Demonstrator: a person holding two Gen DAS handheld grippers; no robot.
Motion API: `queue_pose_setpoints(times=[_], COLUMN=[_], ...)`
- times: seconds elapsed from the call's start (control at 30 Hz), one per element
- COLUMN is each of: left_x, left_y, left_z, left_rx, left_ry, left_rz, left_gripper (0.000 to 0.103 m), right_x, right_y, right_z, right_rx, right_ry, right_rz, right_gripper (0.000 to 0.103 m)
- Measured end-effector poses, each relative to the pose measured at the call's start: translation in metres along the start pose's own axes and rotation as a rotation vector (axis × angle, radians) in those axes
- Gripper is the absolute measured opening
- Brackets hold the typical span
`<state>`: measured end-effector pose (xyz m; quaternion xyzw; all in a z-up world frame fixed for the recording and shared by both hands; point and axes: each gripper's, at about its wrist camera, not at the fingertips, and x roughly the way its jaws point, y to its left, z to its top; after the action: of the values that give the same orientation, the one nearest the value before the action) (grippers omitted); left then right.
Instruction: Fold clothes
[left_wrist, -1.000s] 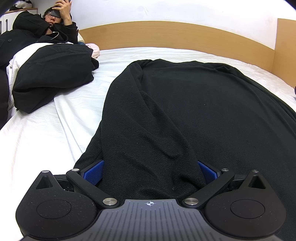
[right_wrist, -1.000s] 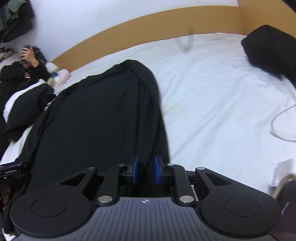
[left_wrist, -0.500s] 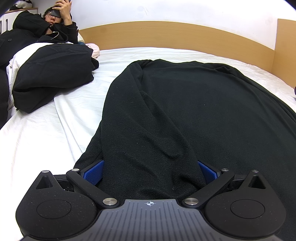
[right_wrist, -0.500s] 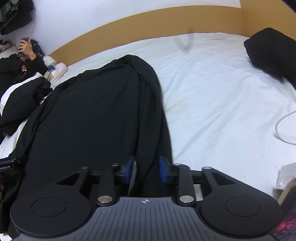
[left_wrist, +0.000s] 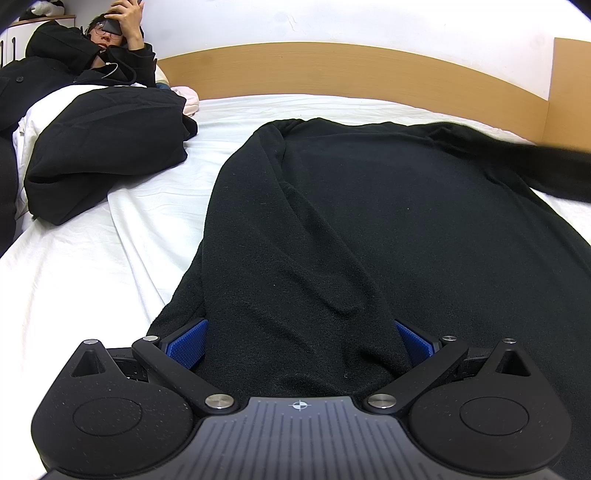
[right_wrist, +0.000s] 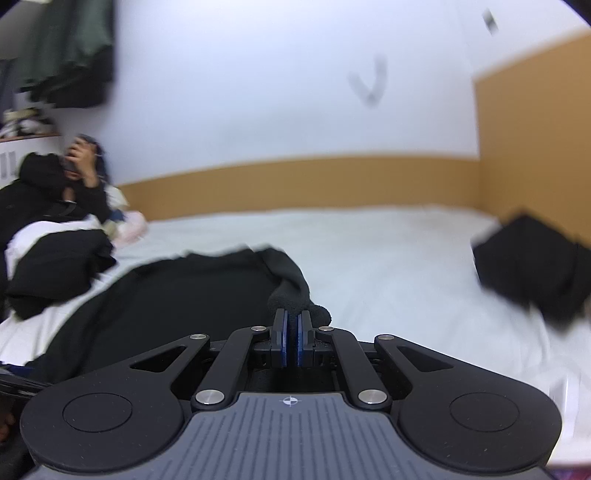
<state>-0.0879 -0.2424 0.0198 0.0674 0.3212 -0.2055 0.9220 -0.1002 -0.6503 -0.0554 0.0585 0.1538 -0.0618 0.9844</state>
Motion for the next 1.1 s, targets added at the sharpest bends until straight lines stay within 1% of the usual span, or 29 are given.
queue_pose_setpoints(times=[0.07,0.13,0.2,0.3,0.33,0.37,0.4,0.43,0.47,0.5,0.53,0.57,0.63,0.67,0.7,0.77,0.8,0.83,0.87,0.97,1.1], left_x=[0.000,-0.001,-0.001,-0.002,-0.002,-0.002,-0.002,-0.002,-0.002,-0.002,-0.002,-0.002,-0.002,-0.002,-0.002,-0.002,-0.001,-0.001,-0.001,-0.001,-0.001], left_y=[0.000,0.000,0.000,0.000,0.000,0.000,0.000,0.000,0.000,0.000,-0.001,-0.001,0.000,0.000,-0.001,-0.001,-0.001,-0.001,-0.001,-0.002,-0.002], left_z=[0.000,0.000,0.000,-0.001,-0.001,-0.001,-0.001,-0.001,-0.001,-0.001,-0.001,-0.001,-0.001,-0.001,-0.001,-0.001,-0.001,-0.001,0.000,0.000,0.000], left_rx=[0.000,0.001,0.002,0.002,0.001,0.001,0.001,0.001,0.000,0.000,0.000,0.001,0.001,0.001,0.001,0.001,0.001,0.001,0.002,0.002,0.002], left_ry=[0.000,0.000,0.001,0.001,0.001,0.001,0.001,0.001,0.001,0.001,0.001,0.001,0.001,0.002,0.002,0.001,0.001,0.001,0.002,0.002,0.003], left_rz=[0.000,0.002,0.003,0.003,0.003,0.003,0.003,0.002,0.002,0.003,0.003,0.004,0.004,0.004,0.004,0.004,0.004,0.004,0.005,0.006,0.006], left_gripper=[0.102,0.102,0.103,0.103,0.102,0.102,0.103,0.103,0.102,0.103,0.102,0.102,0.102,0.103,0.103,0.103,0.103,0.103,0.102,0.103,0.103], right_x=[-0.007,-0.005,0.010,0.041,0.049,0.051,0.050,0.048,0.044,0.037,0.032,0.028,0.024,0.023,0.023,0.021,0.020,0.016,0.011,-0.005,-0.020], right_y=[0.024,0.050,0.070,0.078,0.075,0.073,0.071,0.067,0.062,0.057,0.049,0.041,0.024,0.019,0.014,0.005,-0.004,-0.012,-0.020,-0.032,-0.029], right_z=[0.005,0.001,-0.010,-0.037,-0.045,-0.051,-0.055,-0.056,-0.054,-0.051,-0.047,-0.044,-0.040,-0.039,-0.038,-0.038,-0.040,-0.041,-0.042,-0.051,-0.062], right_rx=[-0.069,-0.138,-0.191,-0.170,-0.147,-0.133,-0.118,-0.092,-0.063,-0.032,0.003,0.038,0.088,0.090,0.081,0.025,0.010,0.012,0.015,0.006,-0.115], right_ry=[-0.010,0.022,0.097,0.247,0.304,0.344,0.360,0.362,0.350,0.323,0.294,0.272,0.251,0.251,0.252,0.261,0.272,0.279,0.288,0.312,0.355], right_rz=[0.045,0.105,0.157,0.211,0.227,0.241,0.254,0.268,0.279,0.286,0.284,0.284,0.288,0.268,0.235,0.131,0.101,0.090,0.091,0.139,0.186], right_gripper=[0.005,0.005,0.005,0.006,0.006,0.007,0.012,0.015,0.024,0.040,0.048,0.059,0.061,0.061,0.061,0.061,0.060,0.060,0.060,0.060,0.060])
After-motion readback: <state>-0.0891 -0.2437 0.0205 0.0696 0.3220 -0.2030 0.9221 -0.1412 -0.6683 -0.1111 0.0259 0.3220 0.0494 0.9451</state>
